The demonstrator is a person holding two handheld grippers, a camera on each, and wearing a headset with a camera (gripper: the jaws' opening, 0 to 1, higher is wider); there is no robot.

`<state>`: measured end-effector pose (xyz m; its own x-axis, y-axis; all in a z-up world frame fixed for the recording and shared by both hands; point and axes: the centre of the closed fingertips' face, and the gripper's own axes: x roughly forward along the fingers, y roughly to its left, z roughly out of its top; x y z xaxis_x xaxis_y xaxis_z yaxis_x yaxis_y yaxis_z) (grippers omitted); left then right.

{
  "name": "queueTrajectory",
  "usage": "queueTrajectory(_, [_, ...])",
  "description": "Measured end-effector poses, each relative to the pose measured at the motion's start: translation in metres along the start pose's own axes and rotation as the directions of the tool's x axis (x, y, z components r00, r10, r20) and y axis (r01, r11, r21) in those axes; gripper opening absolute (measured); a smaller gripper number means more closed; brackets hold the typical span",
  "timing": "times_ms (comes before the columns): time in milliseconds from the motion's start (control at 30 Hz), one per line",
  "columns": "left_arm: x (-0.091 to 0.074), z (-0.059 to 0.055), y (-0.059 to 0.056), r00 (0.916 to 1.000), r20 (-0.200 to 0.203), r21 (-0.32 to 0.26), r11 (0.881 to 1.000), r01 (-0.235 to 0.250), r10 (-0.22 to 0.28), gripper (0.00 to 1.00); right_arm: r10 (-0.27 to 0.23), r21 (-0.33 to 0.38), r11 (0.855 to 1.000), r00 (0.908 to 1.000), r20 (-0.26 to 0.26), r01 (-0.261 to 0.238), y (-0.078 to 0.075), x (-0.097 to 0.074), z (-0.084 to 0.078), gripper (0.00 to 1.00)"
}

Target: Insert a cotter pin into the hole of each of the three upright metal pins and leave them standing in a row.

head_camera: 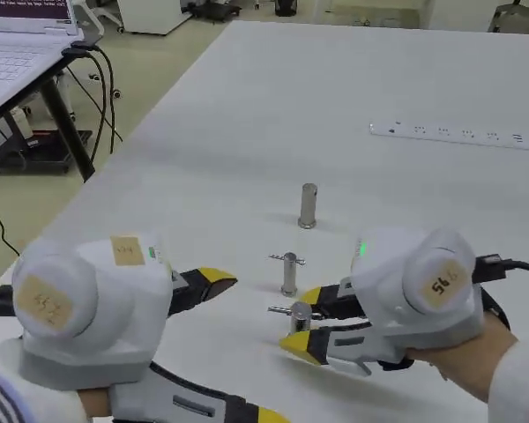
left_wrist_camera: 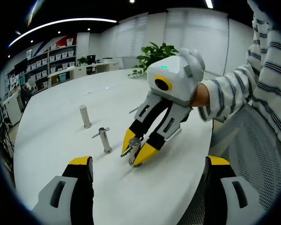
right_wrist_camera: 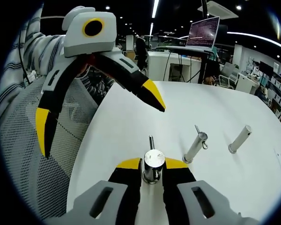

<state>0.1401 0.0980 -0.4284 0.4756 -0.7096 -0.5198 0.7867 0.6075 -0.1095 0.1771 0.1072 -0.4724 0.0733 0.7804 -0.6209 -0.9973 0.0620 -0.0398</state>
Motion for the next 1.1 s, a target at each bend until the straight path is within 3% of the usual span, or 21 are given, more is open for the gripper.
queueTrajectory(100, [0.001, 0.001, -0.001, 1.0000, 0.009, -0.009, 1.000, 0.003, -0.002, 0.99, 0.034, 0.018, 0.999, 0.9993, 0.014, -0.034, 0.004, 0.000, 0.003, 0.09])
queueTrajectory(267, [0.001, 0.000, -0.002, 0.9999, 0.016, -0.031, 1.000, 0.000, 0.000, 0.99, 0.064, -0.059, 0.996, 0.9979, -0.002, -0.064, 0.007, -0.003, 0.002, 0.09])
queueTrajectory(400, [0.001, -0.004, -0.006, 1.0000, -0.005, -0.030, 1.000, 0.005, -0.005, 0.99, 0.066, -0.107, 0.992, 0.9977, -0.014, -0.067, 0.003, -0.014, -0.004, 0.08])
queueTrajectory(567, [0.000, -0.003, -0.007, 1.0000, -0.002, -0.037, 0.999, 0.009, -0.009, 0.99, 0.061, -0.109, 0.992, 0.9978, -0.026, -0.063, -0.012, -0.034, -0.014, 0.08])
queueTrajectory(800, [0.004, -0.006, -0.012, 0.9994, -0.013, -0.058, 0.998, 0.032, -0.033, 0.99, -0.013, -0.060, 0.998, 0.9998, -0.017, 0.012, -0.053, -0.059, -0.029, 0.08])
queueTrajectory(1100, [0.007, -0.007, -0.015, 0.9987, -0.025, -0.068, 0.997, 0.041, -0.043, 0.99, -0.019, -0.032, 0.999, 0.9994, -0.027, 0.018, -0.061, -0.057, -0.040, 0.08])
